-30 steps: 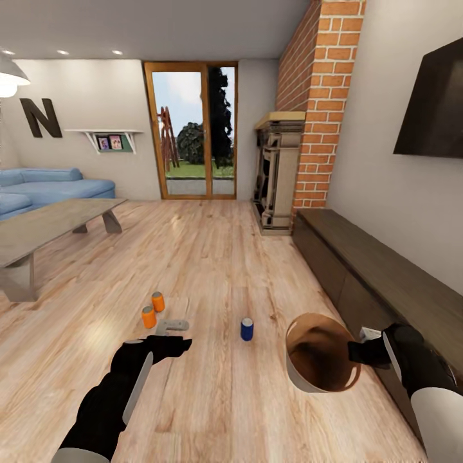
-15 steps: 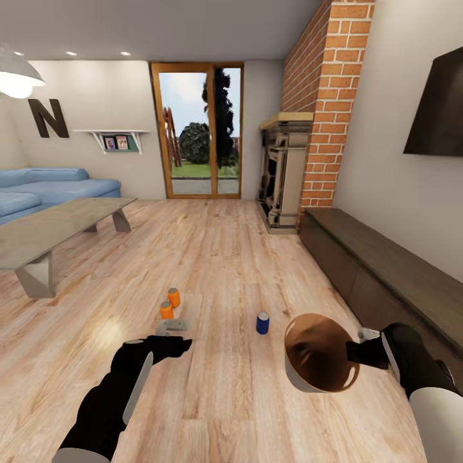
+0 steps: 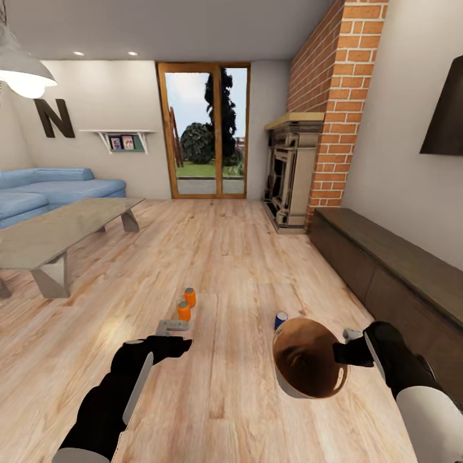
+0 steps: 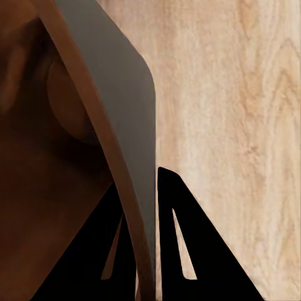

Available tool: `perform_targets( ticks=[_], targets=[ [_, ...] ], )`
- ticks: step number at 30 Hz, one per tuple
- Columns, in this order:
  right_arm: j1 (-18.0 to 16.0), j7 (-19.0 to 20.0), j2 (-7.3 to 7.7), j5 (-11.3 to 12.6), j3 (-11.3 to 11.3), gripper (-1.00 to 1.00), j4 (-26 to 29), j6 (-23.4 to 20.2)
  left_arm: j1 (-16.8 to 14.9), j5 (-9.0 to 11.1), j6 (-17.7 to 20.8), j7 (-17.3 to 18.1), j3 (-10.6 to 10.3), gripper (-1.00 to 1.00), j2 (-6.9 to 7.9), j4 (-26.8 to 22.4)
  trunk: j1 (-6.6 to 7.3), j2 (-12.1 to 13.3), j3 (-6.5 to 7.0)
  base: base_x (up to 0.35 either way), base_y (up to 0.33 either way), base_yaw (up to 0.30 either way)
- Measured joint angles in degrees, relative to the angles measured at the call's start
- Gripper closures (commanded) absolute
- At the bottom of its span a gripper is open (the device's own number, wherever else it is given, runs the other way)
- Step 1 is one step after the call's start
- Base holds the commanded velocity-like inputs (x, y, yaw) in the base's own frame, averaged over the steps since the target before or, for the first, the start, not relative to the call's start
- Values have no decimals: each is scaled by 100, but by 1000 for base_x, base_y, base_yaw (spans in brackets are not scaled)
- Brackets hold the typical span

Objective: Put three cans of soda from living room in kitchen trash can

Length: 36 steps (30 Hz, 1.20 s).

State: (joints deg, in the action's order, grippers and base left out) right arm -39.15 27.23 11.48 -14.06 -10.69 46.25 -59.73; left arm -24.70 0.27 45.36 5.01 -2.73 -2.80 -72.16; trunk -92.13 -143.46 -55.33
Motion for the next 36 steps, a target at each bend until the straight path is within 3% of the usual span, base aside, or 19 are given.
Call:
perform_targets(
  ticks=[1, 5, 7, 9, 11, 15, 17, 20, 24, 28, 32, 36],
  targets=[
    [-3, -6, -75, -67, 104, 100, -2, 16, 0, 0, 0, 0, 0, -100, 0, 2, 0, 0, 0, 0, 321, 0],
    [-18, 10, -325, 77, 395, 100, -2, -16, 0, -1, 0, 0, 0, -100, -1, 7, 0, 0, 0, 0, 321, 0],
    [-44, 2, -534, -36, 675, 100, 21, 11, -1, -1, -1, -1, -2, -100, -1, 9, 0, 0, 0, 0, 321, 0],
    [-108, 12, -645, 139, 768, 100, 43, -24, 0, -1, -1, -4, -1, -100, -1, 9, 0, 0, 0, 0, 321, 0],
    [-252, 9, -717, 153, 807, 100, 70, -12, 0, 0, -1, -6, -1, -100, -1, 10, 1, -1, 2, 0, 321, 0],
    [-511, -17, -768, -83, 847, 100, 72, 29, 1, 0, 0, -8, 0, -100, -1, 9, 1, 0, 1, 0, 321, 0],
    [-897, 4, -771, -66, 864, 100, -168, -4, 0, -1, 0, -9, -1, -100, -1, 9, 0, 0, 0, 0, 321, 0],
    [-1164, 3, -749, -117, 849, 100, 102, 3, 0, 0, -1, -13, -5, -100, -1, 11, 1, -1, 2, 0, 321, 0],
    [-1510, -1, -722, -382, 858, 100, 30, 2, 0, 5, -3, -10, -8, -100, -1, 11, 0, 0, 0, 109, 273, 0],
    [-1588, 9, -713, -265, 852, 100, 76, -22, 0, 6, -2, -3, -9, -100, -1, 10, 1, 0, 1, 266, 115, 0],
    [-1599, 0, -701, -476, 855, 100, 74, 6, 0, 2, 0, -1, -8, -100, -1, 9, 0, 0, 0, 312, 28, 0],
    [-1598, 12, -700, -365, 861, 100, 74, -18, 0, -6, 0, 0, -9, -100, -1, 9, 0, 0, 0, 322, 9, 0]
  ],
)
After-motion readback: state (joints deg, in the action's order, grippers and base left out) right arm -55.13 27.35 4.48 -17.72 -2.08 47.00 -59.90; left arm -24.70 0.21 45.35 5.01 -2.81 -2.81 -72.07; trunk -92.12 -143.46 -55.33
